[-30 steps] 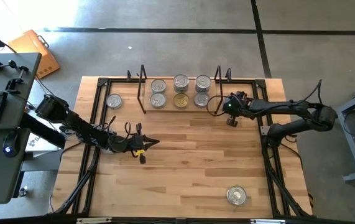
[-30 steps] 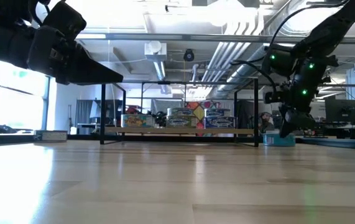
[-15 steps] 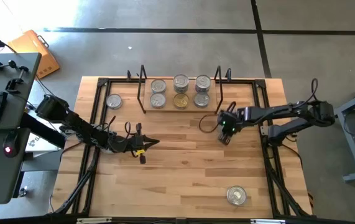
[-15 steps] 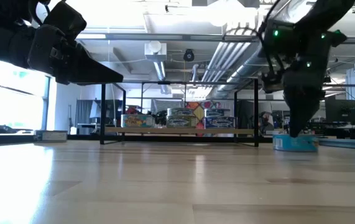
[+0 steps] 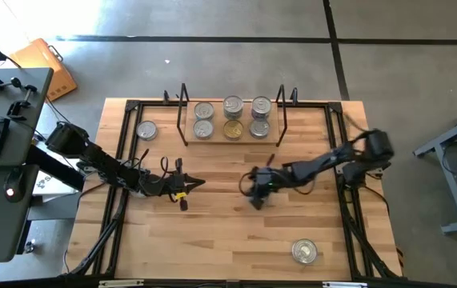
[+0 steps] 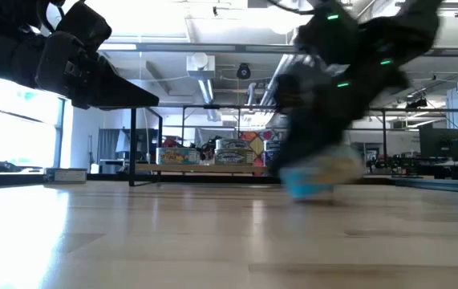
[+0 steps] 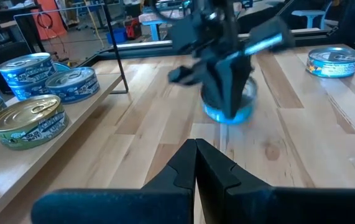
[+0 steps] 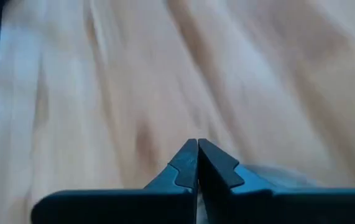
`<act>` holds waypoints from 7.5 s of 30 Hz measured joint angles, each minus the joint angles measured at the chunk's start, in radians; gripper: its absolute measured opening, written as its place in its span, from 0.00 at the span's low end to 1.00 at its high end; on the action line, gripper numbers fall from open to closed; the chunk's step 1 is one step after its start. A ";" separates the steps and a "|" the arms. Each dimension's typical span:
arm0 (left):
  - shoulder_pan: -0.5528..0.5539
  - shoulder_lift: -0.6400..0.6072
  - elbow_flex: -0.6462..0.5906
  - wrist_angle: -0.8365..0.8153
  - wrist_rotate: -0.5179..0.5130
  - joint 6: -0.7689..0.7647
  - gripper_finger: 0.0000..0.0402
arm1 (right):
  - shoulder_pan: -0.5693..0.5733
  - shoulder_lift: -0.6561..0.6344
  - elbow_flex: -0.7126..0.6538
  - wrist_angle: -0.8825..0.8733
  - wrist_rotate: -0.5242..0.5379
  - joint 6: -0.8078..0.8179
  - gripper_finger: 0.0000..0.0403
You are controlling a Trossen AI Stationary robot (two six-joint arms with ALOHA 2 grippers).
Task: Stack canned seafood by type on shelf
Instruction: Stack the yellow-blue tuna can on top of the yellow-blue tuna can on the shelf
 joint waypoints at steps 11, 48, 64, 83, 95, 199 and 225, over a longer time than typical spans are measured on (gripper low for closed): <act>-0.003 0.000 0.000 -0.002 0.001 -0.027 0.00 | -0.022 0.209 0.442 -0.009 0.101 -0.417 0.01; 0.269 0.541 0.807 -0.760 0.898 0.393 0.07 | 0.421 0.124 0.479 -0.583 0.327 -0.226 0.01; 0.268 0.466 0.855 -1.138 0.704 0.439 0.00 | 0.428 0.124 0.479 -0.589 0.333 -0.255 0.01; 0.316 0.287 0.792 -1.511 0.380 0.444 0.00 | 0.428 0.124 0.479 -0.588 0.344 -0.272 0.01; 0.217 0.031 0.557 -1.158 0.413 0.298 0.00 | 0.428 0.124 0.479 -0.585 0.373 -0.295 0.01; 0.877 0.113 0.561 -0.837 0.308 0.700 0.00 | 0.428 0.123 0.479 -0.565 0.377 -0.341 0.01; 0.924 0.110 0.561 -0.831 0.307 0.673 0.00 | 0.428 0.123 0.479 -0.567 0.377 -0.337 0.01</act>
